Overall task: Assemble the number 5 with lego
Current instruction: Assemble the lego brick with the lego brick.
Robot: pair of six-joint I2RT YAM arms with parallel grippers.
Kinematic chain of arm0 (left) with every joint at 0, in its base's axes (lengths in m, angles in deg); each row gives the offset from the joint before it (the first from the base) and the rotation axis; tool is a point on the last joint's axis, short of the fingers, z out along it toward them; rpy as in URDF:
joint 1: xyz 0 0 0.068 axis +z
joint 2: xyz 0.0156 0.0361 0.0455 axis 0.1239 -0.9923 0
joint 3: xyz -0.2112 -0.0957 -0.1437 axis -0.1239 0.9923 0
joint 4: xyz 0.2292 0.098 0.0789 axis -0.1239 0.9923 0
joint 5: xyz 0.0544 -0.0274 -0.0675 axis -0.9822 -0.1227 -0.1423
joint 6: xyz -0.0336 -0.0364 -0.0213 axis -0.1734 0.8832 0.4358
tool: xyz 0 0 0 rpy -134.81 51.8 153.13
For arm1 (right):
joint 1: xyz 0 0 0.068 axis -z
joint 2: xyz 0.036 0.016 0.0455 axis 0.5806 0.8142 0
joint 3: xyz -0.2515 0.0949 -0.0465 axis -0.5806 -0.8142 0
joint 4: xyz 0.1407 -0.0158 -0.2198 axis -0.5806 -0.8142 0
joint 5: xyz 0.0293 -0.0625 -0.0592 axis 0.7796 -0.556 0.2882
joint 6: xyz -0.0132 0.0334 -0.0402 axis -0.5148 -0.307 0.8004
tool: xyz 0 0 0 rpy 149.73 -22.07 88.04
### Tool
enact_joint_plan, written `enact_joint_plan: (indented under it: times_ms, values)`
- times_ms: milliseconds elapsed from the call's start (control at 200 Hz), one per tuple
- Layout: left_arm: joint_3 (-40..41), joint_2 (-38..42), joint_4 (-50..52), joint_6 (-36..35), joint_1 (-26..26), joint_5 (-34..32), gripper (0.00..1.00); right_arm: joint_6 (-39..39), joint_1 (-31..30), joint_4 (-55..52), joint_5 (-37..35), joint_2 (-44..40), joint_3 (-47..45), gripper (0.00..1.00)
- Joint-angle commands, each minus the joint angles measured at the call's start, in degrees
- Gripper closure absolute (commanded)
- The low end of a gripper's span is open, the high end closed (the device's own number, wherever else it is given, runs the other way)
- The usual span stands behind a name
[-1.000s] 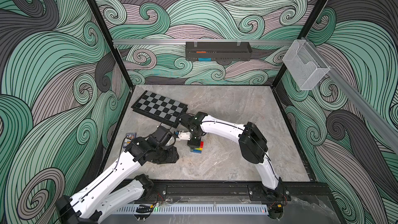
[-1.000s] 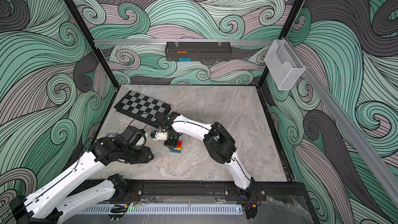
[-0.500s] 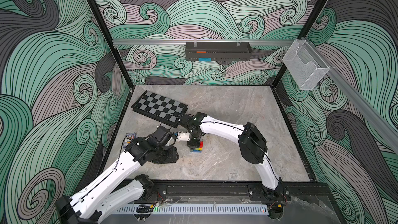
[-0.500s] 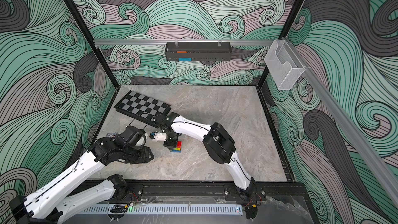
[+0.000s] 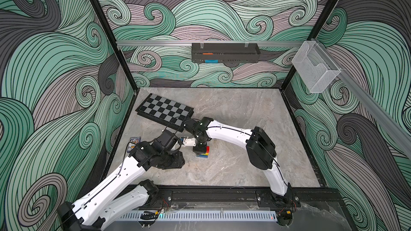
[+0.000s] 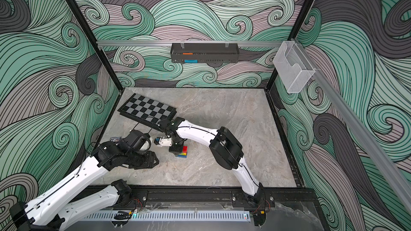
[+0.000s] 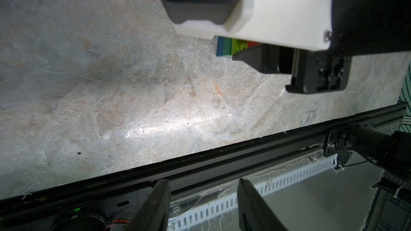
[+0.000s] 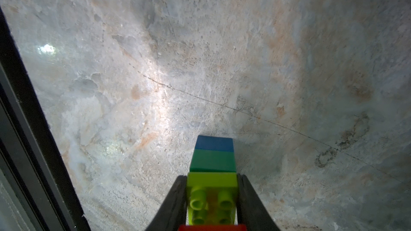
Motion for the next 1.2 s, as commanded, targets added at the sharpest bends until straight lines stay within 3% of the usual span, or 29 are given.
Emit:
enact_joint_plan:
  times_ms: [0, 1196]
  values:
    - [0.3, 0.5, 1.2, -0.1, 0.4, 0.3, 0.47, -0.7, -0.2, -3.0, -0.5, 7.1, -2.5, 0.76]
    - [0.2, 1.1, 1.8, -0.3, 0.4, -0.1, 0.48, -2.7, -0.1, -4.7, 0.1, 14.0, -0.6, 0.8]
